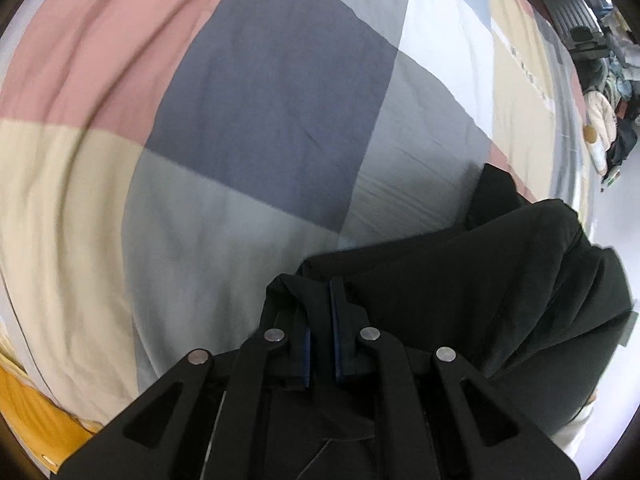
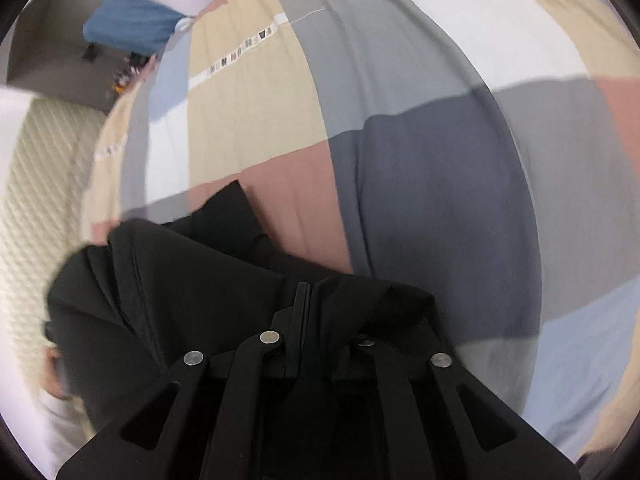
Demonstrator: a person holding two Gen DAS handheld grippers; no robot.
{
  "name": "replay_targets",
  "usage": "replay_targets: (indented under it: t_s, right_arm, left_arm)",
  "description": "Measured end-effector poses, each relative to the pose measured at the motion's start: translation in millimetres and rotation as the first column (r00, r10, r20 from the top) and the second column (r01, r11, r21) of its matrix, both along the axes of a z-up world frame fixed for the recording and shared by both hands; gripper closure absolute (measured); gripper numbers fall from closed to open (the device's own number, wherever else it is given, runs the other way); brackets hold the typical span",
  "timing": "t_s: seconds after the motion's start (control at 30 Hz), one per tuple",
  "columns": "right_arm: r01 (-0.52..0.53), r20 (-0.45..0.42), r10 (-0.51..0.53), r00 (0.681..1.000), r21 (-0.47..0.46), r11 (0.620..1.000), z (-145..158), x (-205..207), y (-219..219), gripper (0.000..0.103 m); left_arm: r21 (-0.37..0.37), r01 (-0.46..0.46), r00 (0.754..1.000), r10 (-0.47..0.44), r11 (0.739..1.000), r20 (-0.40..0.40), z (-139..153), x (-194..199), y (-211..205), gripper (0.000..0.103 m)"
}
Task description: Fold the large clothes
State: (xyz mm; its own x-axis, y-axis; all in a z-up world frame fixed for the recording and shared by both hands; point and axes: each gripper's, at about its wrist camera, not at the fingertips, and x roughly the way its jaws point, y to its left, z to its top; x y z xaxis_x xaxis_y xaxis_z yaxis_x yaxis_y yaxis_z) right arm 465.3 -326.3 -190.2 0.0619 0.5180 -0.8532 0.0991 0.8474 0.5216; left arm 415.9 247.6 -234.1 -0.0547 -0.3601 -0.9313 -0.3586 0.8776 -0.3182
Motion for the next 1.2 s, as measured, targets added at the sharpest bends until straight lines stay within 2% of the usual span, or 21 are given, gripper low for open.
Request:
replay_targets:
  t_s: [0.1, 0.13, 0.17, 0.2, 0.23, 0.27, 0.3, 0.37, 0.47, 0.53, 0.63, 0.7, 0.73, 0.83, 0.9, 1.03, 1.1, 1.2]
  right_arm:
    - [0.02, 0.003, -0.02, 1.0, 0.05, 0.999, 22.6, -14.7, -13.2, 0.091]
    - [0.022, 0.007, -0.022, 1.0, 0.063, 0.998, 28.3, -18.0, -16.1, 0.085]
    - [0.022, 0.015, -0.024, 1.0, 0.084, 0.996, 37.7, -24.3, -20.2, 0.08]
    - [0.023, 0.025, -0.026, 0.999, 0.101, 0.995, 47.2, -31.1, -24.5, 0.067]
    - [0.025, 0.035, -0.029, 0.999, 0.107, 0.994, 54.6, -35.3, -26.2, 0.049]
    - [0.023, 0.057, -0.029, 0.998, 0.099, 0.995, 66.7, -42.3, -29.0, 0.042]
    - [0.013, 0.087, -0.02, 0.996, 0.074, 0.997, 80.3, -48.6, -30.4, 0.037]
    - [-0.004, 0.146, -0.001, 0.989, 0.037, 0.999, 104.1, -55.2, -25.3, 0.037]
    - [-0.037, 0.291, 0.053, 0.955, -0.059, 0.998, 144.8, -67.8, -6.3, 0.037]
    - [-0.054, 0.378, 0.092, 0.921, -0.11, 0.992, 164.2, -78.0, 14.3, 0.037]
    - [-0.108, 0.475, 0.153, 0.867, -0.121, 0.987, 175.1, -94.8, 60.4, 0.035]
    - [-0.128, 0.527, 0.183, 0.83, -0.139, 0.982, 170.1, -107.4, 92.6, 0.032]
    - [-0.13, 0.537, 0.186, 0.823, -0.142, 0.981, 164.3, -110.4, 102.6, 0.028]
    - [-0.129, 0.552, 0.185, 0.813, -0.138, 0.982, 138.7, -116.4, 132.9, 0.027]
    - [-0.116, 0.549, 0.177, 0.817, -0.144, 0.983, 118.1, -116.8, 147.1, 0.027]
    - [-0.085, 0.549, 0.192, 0.813, -0.214, 0.973, 90.7, -114.5, 156.5, 0.027]
    - [-0.085, 0.543, 0.199, 0.816, -0.228, 0.97, 76.1, -111.0, 157.9, 0.027]
    - [-0.084, 0.539, 0.199, 0.818, -0.23, 0.969, 62.5, -104.5, 155.1, 0.027]
  left_arm:
    - [-0.024, -0.02, 0.999, 0.02, 1.0, 0.027, 22.9, -16.6, 5.9, 0.091]
    - [-0.036, -0.029, 0.999, 0.031, 0.999, 0.035, 34.0, -25.1, 8.2, 0.085]
    - [-0.048, -0.039, 0.998, 0.041, 0.998, 0.047, 42.0, -29.4, 8.8, 0.074]
    - [-0.06, -0.052, 0.996, 0.056, 0.997, 0.069, 53.3, -36.9, 9.9, 0.063]
    - [-0.049, -0.06, 0.994, 0.065, 0.997, 0.092, 63.7, -42.4, 7.7, 0.038]
    - [-0.03, -0.061, 0.992, 0.064, 0.998, 0.112, 74.3, -48.0, 7.1, 0.025]
    - [-0.016, -0.058, 0.989, 0.059, 0.998, 0.133, 84.3, -53.3, 7.4, 0.024]
    - [-0.004, -0.045, 0.978, 0.044, 0.999, 0.205, 112.2, -64.3, 5.8, 0.024]
    - [0.087, -0.007, 0.944, -0.022, 0.996, 0.329, 151.9, -75.6, -17.6, 0.024]
    - [0.152, 0.009, 0.907, -0.072, 0.988, 0.414, 173.0, -79.6, -37.0, 0.024]
    - [0.221, 0.022, 0.83, -0.141, 0.975, 0.54, 191.5, -82.9, -80.3, 0.024]
    - [0.249, 0.042, 0.778, -0.188, 0.968, 0.599, 190.2, -84.1, -109.4, 0.024]
    - [0.27, 0.043, 0.751, -0.209, 0.962, 0.627, 187.3, -84.5, -123.8, 0.024]
    - [0.306, 0.051, 0.703, -0.251, 0.951, 0.665, 168.3, -83.4, -156.9, 0.024]
    - [0.321, 0.061, 0.703, -0.269, 0.945, 0.658, 151.4, -79.4, -169.8, 0.024]
    - [0.35, 0.08, 0.736, -0.292, 0.933, 0.61, 113.8, -70.0, -189.3, 0.024]
    - [0.374, 0.074, 0.742, -0.302, 0.925, 0.598, 102.9, -72.5, -191.2, 0.024]
    - [0.347, 0.063, 0.757, -0.271, 0.936, 0.594, 89.3, -69.3, -186.3, 0.024]
